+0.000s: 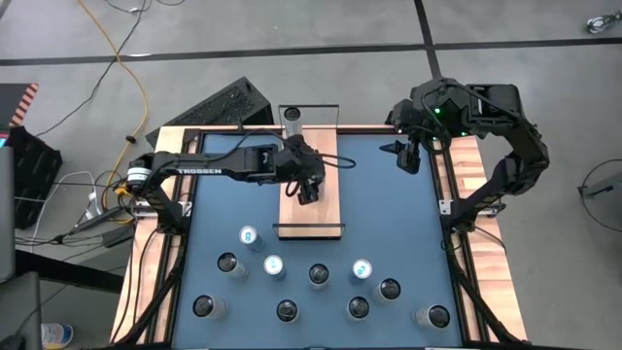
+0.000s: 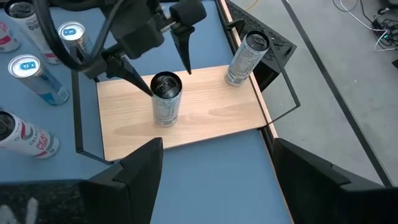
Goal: Place canned beverage on shelf
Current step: Put the top white-blue soda can on the shelf
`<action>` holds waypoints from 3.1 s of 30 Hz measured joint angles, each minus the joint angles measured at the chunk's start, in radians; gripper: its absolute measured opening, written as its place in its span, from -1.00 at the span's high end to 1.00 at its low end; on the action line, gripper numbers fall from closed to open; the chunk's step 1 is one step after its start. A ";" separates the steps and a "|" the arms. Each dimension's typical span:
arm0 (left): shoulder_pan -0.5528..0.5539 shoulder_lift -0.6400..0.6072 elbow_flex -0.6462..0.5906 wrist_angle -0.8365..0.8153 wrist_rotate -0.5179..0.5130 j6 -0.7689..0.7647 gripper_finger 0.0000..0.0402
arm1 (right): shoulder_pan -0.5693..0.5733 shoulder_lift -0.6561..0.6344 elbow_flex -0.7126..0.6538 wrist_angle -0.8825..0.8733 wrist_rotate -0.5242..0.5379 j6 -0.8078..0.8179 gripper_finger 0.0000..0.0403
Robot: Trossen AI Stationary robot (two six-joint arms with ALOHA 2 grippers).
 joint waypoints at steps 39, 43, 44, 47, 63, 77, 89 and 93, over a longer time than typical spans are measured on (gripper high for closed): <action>0.028 0.049 -0.053 0.031 0.116 -0.159 -0.25 | 0.000 0.000 0.000 0.000 -0.001 0.019 -0.42; 0.031 0.045 -0.032 0.001 0.126 -0.112 -0.23 | 0.000 0.000 0.000 0.000 0.000 0.025 -0.42; 0.033 0.045 -0.020 -0.019 0.137 -0.083 -0.23 | 0.000 0.000 0.000 0.000 0.000 0.026 -0.42; 0.045 0.043 0.011 -0.050 0.209 0.010 -0.23 | 0.000 0.000 0.000 0.005 0.000 0.026 -0.42; 0.334 0.038 0.225 -0.123 0.668 0.397 -0.23 | -0.023 -0.002 -0.025 0.113 0.001 0.007 -0.42; 0.564 0.091 0.227 -0.073 0.796 0.535 -0.23 | -0.067 0.000 -0.247 0.316 0.000 0.012 -0.42; 0.518 0.179 0.226 -0.126 0.747 0.655 -0.26 | -0.070 -0.004 -0.305 0.350 0.000 -0.005 -0.42; 0.503 0.188 0.227 -0.134 0.727 0.654 -0.26 | -0.085 -0.008 -0.305 0.350 -0.001 -0.038 -0.42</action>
